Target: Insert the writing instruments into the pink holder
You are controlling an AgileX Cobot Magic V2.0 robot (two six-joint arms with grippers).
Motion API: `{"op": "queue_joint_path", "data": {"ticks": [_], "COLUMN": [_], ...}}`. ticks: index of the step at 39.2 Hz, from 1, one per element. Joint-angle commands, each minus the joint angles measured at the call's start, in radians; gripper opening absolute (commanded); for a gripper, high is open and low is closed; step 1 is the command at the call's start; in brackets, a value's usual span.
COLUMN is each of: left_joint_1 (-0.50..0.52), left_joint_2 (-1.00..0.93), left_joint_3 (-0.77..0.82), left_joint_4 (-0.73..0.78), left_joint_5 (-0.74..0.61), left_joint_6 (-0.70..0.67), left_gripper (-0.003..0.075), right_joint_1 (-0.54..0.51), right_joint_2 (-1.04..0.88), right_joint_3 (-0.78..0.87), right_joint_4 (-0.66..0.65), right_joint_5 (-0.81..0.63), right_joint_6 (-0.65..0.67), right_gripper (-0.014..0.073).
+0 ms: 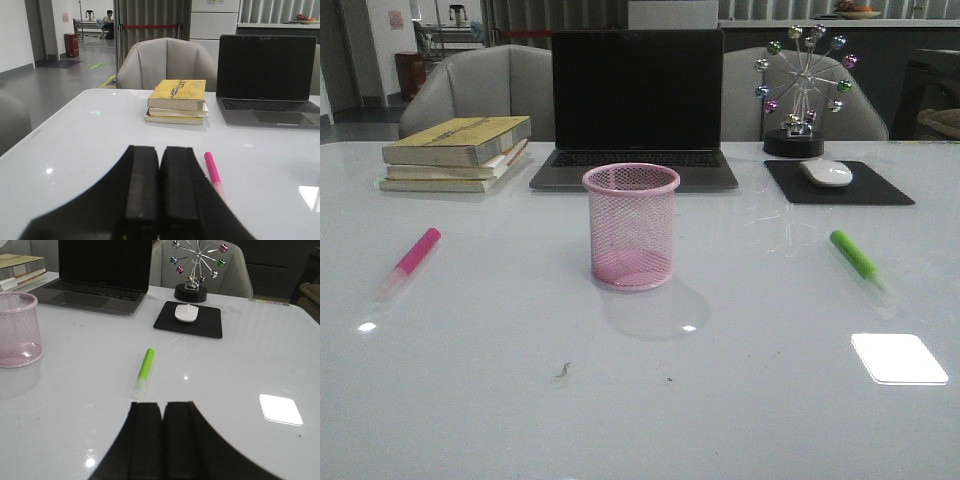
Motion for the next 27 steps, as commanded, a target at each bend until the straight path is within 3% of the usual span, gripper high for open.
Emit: {"op": "queue_joint_path", "data": {"ticks": [1,7,13,18,27], "left_joint_1": [0.001,0.001,0.001,0.001,0.001], "left_joint_2": [-0.024,-0.023,-0.023,-0.023,-0.019], "left_joint_3": [0.005,0.005,-0.003,-0.038,-0.146], "left_joint_4": [-0.008,-0.008,-0.028,-0.019,0.113], "left_joint_5": [-0.083,-0.112,-0.137,-0.145,-0.141], "left_joint_6": [-0.008,-0.008,-0.008,-0.008,-0.008], "left_gripper": [0.0092,0.0092,0.0092,0.0092,0.0092], "right_joint_1": [0.001,0.001,0.002,0.002,0.002], "right_joint_2": [-0.020,-0.020,-0.020,-0.020,-0.017], "right_joint_3": [0.001,0.001,0.001,-0.010,-0.159], "right_joint_4": [-0.008,0.022,0.179,0.184,0.160], "right_joint_5": [-0.099,-0.157,-0.261,-0.353,-0.232], "right_joint_6": [-0.007,-0.005,0.013,0.012,0.012], "right_gripper": [0.0028,0.0028,0.0028,0.0028,0.0029]}}
